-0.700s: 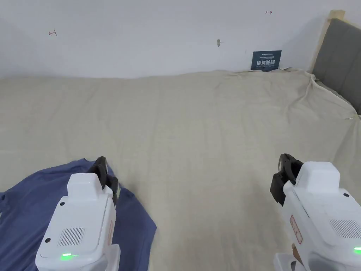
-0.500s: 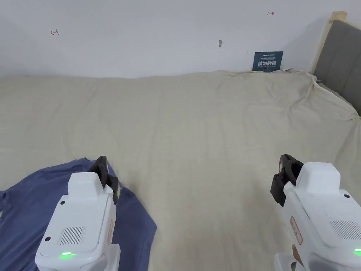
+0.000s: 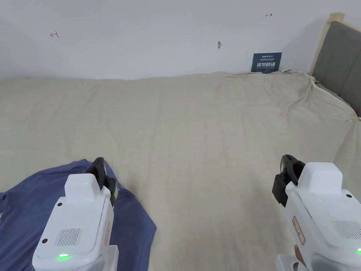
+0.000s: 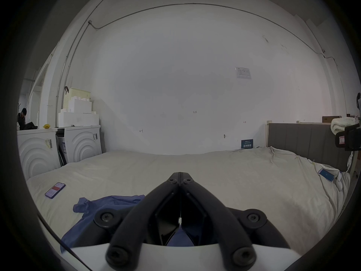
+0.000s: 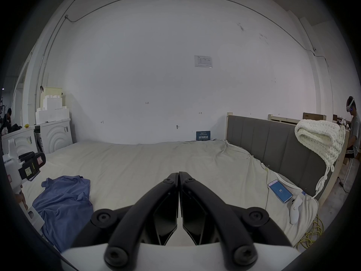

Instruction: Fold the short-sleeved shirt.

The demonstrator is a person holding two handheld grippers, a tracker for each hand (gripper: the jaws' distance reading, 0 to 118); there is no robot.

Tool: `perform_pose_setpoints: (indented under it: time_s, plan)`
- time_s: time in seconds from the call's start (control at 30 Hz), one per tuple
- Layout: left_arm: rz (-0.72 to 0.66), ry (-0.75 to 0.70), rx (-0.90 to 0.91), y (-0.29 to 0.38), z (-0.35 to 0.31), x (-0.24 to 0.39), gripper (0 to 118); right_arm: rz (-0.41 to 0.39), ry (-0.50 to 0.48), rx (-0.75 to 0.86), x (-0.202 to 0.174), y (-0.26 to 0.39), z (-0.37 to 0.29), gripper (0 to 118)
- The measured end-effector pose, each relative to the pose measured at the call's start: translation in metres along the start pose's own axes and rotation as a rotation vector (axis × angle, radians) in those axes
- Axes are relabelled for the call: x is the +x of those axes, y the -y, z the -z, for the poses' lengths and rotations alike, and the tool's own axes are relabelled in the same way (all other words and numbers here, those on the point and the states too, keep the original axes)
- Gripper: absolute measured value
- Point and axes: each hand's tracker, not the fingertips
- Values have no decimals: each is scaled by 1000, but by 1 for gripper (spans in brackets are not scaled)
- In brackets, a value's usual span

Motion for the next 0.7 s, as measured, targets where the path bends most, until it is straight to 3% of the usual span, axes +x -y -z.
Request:
perform_pose_setpoints:
  time_s: [0.33,0.7]
  plan:
    - [8,12,-2,-2,-1,0,0,-4,3,6,1,-3,-1,1]
    - [7,-57,10,-6,-8,-31,0,-30,-61,20,-31,-13,13,1]
